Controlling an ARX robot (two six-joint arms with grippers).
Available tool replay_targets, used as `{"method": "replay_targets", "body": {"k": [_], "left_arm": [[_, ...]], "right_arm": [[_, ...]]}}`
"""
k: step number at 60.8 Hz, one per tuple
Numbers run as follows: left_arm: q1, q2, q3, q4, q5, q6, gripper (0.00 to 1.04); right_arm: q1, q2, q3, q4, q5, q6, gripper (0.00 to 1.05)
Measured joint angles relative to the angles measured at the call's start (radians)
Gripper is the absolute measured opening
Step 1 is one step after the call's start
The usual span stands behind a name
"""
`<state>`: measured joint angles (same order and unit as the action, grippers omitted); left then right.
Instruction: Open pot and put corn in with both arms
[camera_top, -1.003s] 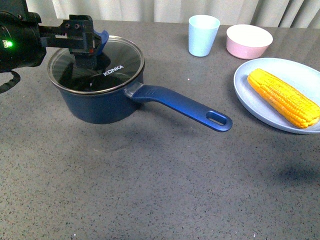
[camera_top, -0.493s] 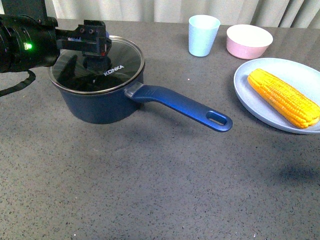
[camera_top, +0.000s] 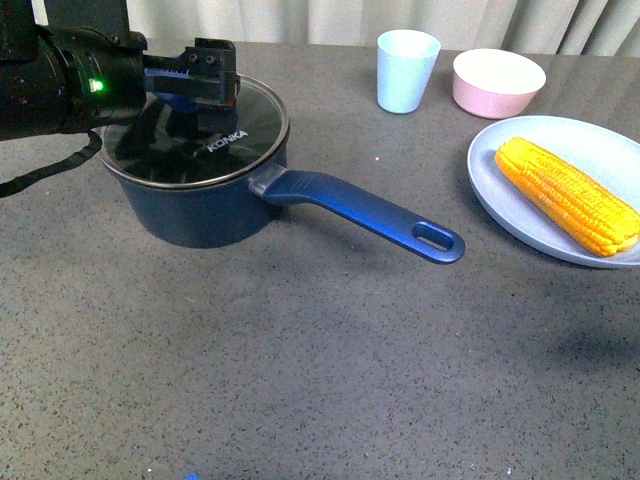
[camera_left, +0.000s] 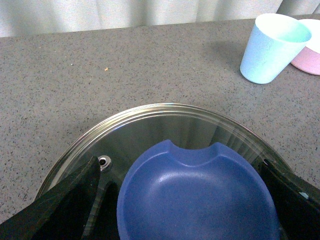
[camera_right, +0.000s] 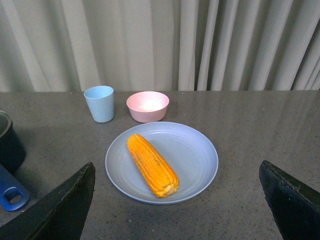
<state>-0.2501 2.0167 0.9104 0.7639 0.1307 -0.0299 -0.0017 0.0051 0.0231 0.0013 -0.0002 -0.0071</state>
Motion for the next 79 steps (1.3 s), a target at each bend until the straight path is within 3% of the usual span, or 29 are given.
{"method": "replay_targets", "body": {"k": [14,55,66,79], "left_arm": [[-0.009,0.0,0.009,-0.004,-0.008,0.002,0.62],[0.019,-0.131,-0.005,-0.066,-0.019,-0.025,0.61],[0.086,-0.18,-0.017,-0.069,-0.028,-0.024,0.61],[0.241,-0.161,-0.016,-0.055,-0.077,-0.04,0.61]], "right_arm": [[0.0,0.0,0.0,0.0,0.0,0.0,0.96],[0.0,0.0,0.0,0.0,0.0,0.0,0.96],[0.0,0.0,0.0,0.0,0.0,0.0,0.96],[0.0,0.0,0.0,0.0,0.0,0.0,0.96]]}}
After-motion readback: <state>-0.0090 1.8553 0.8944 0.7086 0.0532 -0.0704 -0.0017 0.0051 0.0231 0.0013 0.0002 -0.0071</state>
